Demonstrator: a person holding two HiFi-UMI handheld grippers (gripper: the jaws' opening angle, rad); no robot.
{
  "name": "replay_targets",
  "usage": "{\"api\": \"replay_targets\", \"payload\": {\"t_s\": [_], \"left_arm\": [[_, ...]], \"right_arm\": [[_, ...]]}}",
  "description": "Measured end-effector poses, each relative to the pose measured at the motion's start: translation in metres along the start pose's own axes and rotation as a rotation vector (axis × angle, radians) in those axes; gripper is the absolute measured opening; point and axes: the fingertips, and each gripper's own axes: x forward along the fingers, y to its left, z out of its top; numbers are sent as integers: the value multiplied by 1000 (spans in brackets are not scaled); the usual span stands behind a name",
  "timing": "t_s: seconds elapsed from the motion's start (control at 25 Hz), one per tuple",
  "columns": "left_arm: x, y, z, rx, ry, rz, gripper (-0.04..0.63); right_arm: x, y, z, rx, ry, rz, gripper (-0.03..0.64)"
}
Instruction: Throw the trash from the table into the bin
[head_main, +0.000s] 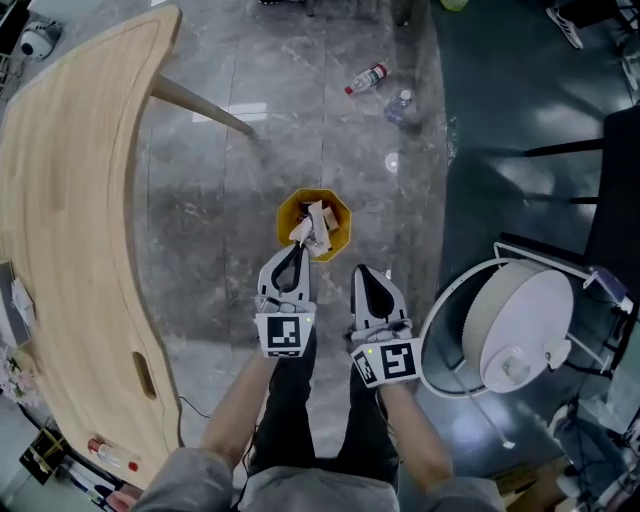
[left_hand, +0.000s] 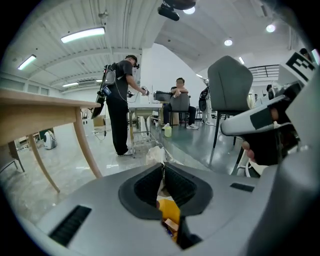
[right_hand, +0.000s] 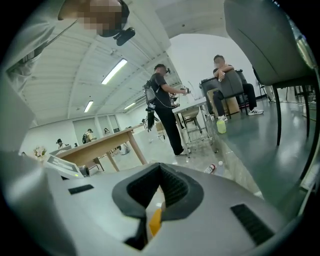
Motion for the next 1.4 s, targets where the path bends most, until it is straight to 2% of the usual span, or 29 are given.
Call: {"api": "replay_targets", "payload": {"t_s": [0.28, 0.6, 0.92, 1.04, 1.4], "left_arm": [[12, -3, -42, 7, 40, -11, 21], [43, -10, -110, 17, 107, -42, 21], [68, -1, -171, 10, 186, -38, 25], [72, -1, -179, -4, 202, -35, 60], [68, 0, -163, -8, 197, -30, 86]], "right_arm": [[-5, -3, -21, 28, 12, -16, 3], [-12, -13, -41, 44, 15, -39, 3], [-13, -32, -64, 50, 31, -75, 3], [-13, -37, -68, 56, 35, -87, 3], [-16, -36, -61, 60, 32, -88, 3]]}}
